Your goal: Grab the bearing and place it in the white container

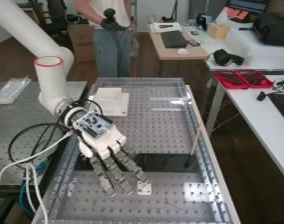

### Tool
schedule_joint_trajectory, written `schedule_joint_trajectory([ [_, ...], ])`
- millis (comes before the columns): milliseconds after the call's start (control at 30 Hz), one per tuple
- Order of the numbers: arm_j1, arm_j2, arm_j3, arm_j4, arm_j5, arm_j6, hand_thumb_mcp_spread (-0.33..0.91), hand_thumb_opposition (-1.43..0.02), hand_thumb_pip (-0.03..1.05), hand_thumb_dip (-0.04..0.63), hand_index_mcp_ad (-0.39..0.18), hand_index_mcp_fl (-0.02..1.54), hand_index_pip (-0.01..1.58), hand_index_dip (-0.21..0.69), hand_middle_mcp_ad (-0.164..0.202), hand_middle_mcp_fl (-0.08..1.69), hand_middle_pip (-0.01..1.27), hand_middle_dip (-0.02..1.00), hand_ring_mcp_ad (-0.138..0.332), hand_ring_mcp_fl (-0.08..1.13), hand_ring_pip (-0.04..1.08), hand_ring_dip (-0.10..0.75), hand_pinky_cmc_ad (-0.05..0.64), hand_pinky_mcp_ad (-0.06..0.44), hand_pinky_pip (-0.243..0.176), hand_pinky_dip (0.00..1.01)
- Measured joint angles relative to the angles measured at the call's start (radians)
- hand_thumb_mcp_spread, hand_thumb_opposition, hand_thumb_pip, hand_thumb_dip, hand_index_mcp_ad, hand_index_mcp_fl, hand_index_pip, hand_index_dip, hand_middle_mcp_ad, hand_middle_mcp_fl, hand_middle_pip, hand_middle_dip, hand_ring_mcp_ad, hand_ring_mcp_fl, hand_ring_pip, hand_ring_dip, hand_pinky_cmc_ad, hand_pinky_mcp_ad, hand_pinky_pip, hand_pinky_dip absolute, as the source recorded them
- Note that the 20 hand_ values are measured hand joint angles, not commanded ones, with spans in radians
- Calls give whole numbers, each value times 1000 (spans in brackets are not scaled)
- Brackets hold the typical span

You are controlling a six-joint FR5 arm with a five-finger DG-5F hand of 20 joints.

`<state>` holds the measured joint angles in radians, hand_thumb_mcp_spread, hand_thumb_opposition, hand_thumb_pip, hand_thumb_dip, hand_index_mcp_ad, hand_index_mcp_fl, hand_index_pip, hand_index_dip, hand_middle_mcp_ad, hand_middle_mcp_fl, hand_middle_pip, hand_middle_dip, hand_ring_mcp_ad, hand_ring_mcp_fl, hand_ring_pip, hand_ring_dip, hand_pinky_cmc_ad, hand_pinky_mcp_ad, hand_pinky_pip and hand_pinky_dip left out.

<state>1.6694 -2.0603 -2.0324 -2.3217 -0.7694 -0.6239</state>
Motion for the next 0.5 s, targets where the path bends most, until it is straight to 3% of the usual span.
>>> schedule_joint_trajectory([
  [500, -3, -11, 14, -22, -7, 15, 351, -860, 646, 269, -56, 150, 1548, 124, 51, 0, 127, 138, 176, 0, 66, 59, 379, 288, -124, 250],
])
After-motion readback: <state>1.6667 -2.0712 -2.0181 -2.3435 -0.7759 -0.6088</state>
